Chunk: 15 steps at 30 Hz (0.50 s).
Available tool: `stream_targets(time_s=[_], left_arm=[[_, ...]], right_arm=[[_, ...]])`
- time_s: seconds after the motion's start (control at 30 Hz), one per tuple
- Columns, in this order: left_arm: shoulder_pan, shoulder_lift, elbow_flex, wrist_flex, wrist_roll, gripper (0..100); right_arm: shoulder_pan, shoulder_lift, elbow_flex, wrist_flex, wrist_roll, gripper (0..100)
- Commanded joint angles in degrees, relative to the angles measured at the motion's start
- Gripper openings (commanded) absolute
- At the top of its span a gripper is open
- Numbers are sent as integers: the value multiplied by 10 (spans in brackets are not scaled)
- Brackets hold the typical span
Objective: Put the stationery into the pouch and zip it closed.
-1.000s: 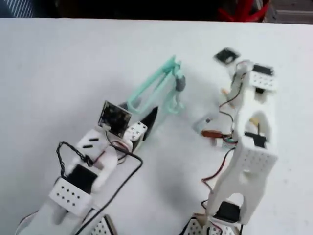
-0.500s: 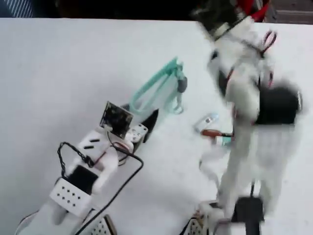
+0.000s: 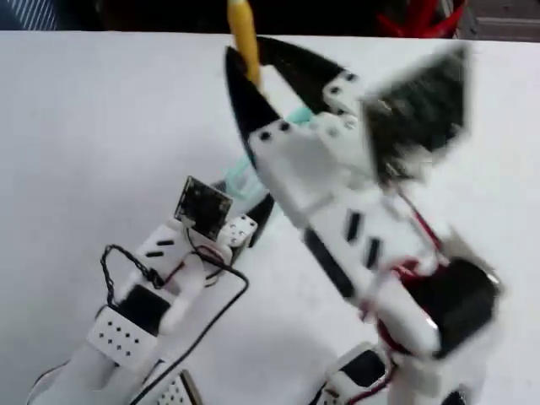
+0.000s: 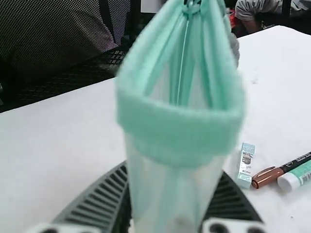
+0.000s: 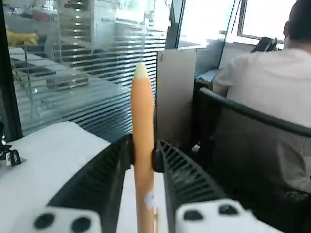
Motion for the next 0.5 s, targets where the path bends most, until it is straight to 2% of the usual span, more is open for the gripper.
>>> stream_targets(time_s=[0.0,0.17,0.3,0.47], left_arm=[[5,-7,-2,3,2,181],[5,-7,-3,2,1,181],[5,-7,-4,2,1,181],[4,-7,-4,2,1,181]], right_arm=[[5,-7,77,-36,-18,18],[32,-29,224,-117,-21,18],[31,-105,366,-198,-21,18],[26,-228,493,-212,-16,17]])
